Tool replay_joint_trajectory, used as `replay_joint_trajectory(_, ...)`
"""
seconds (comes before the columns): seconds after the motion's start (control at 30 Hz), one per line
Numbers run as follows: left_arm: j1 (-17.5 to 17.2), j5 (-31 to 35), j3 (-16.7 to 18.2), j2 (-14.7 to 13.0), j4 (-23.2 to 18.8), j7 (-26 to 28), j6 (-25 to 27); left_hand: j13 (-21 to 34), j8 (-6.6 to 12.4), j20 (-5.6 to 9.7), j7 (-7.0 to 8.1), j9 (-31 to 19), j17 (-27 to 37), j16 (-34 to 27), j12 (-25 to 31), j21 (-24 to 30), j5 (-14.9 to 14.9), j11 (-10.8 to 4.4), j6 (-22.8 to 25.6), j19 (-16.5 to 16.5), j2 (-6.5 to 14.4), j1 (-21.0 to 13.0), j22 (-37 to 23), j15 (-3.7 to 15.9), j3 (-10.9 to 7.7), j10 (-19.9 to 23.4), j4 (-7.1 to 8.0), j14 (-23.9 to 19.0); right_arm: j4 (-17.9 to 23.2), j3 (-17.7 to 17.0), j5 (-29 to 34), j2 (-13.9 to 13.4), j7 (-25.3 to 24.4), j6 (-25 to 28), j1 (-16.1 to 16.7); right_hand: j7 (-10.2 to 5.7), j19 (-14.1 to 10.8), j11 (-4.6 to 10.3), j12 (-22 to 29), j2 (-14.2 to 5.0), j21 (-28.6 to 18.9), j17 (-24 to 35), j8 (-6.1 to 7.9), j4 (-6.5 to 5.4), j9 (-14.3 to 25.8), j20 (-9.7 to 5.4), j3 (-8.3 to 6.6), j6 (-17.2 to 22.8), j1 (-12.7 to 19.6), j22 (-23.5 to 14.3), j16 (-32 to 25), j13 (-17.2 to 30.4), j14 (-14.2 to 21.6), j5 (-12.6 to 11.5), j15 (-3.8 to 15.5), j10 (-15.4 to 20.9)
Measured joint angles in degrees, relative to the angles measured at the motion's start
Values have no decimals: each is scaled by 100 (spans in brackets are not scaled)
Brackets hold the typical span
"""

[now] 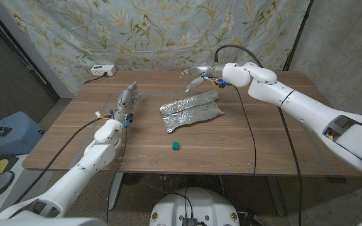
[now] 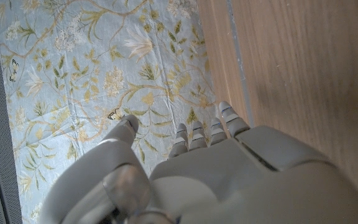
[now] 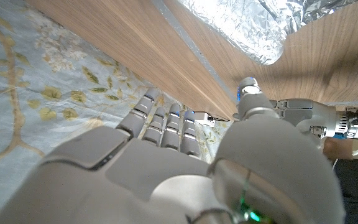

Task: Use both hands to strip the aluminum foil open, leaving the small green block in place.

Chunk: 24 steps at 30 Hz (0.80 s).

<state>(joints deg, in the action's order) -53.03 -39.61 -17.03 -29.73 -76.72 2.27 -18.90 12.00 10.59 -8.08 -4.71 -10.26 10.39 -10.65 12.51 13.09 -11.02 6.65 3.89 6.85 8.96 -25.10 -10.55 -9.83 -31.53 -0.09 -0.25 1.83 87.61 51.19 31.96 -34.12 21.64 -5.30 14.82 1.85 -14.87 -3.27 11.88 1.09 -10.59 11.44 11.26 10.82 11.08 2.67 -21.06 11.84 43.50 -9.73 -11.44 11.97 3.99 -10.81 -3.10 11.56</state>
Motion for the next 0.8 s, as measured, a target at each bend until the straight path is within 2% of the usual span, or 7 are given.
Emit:
replay_joint_trajectory(0.07,-20,5,-1,-3,-36,13,0,0,0,0,0,0,0,0,0,0,0,0,0,0,0,0,0,0,0,0,0,0,-78,49,76,47,3,-44,-40,0,0,18,0,9,0,0,0,-19,0,0,-18,0,9,0,0,0,0,0,0,-9)
replay_joint_trajectory(0.2,-51,12,-1,-21,-108,35,0,0,0,0,-8,0,-8,0,0,0,0,0,52,0,0,0,0,0,0,0,0,0,-306,155,208,156,-11,-236,-147,-42,41,149,0,91,0,0,0,-23,-1,-41,-23,-41,91,0,0,0,-21,-21,19,16)
replay_joint_trajectory(0.33,-84,26,-3,-33,-188,85,19,0,-1,0,0,0,-27,0,22,0,0,0,63,0,0,0,0,0,-6,-1,-6,1,-520,227,278,233,-82,-428,-230,-104,41,229,0,133,0,0,24,-23,-1,-41,-23,22,132,0,0,1,-3,-43,119,59)
replay_joint_trajectory(0.53,-117,51,-18,-35,-273,161,76,0,-1,0,0,0,-27,0,22,0,0,0,63,0,0,0,0,0,-17,-1,-17,1,-1051,377,368,404,-228,-784,-440,-158,19,239,22,175,0,1,61,-25,-1,-66,-21,76,175,0,-1,17,28,-65,212,70)
replay_joint_trajectory(0.63,-123,60,-26,-34,-298,205,108,0,-1,0,0,0,-27,0,22,0,0,0,63,0,0,0,0,0,-17,-1,-16,1,-1318,455,402,483,-290,-922,-540,-178,38,299,22,205,-1,1,61,-41,-1,-85,-5,97,205,0,-27,39,45,-65,228,130)
replay_joint_trajectory(0.8,-125,80,-43,-13,-325,262,140,0,-1,0,0,0,-27,0,22,0,0,0,63,0,0,0,0,1,-16,-1,-16,1,-1667,564,474,589,-418,-1125,-674,-301,6,436,96,211,-23,17,105,-88,21,-117,-21,224,260,0,-56,70,114,-65,298,266)
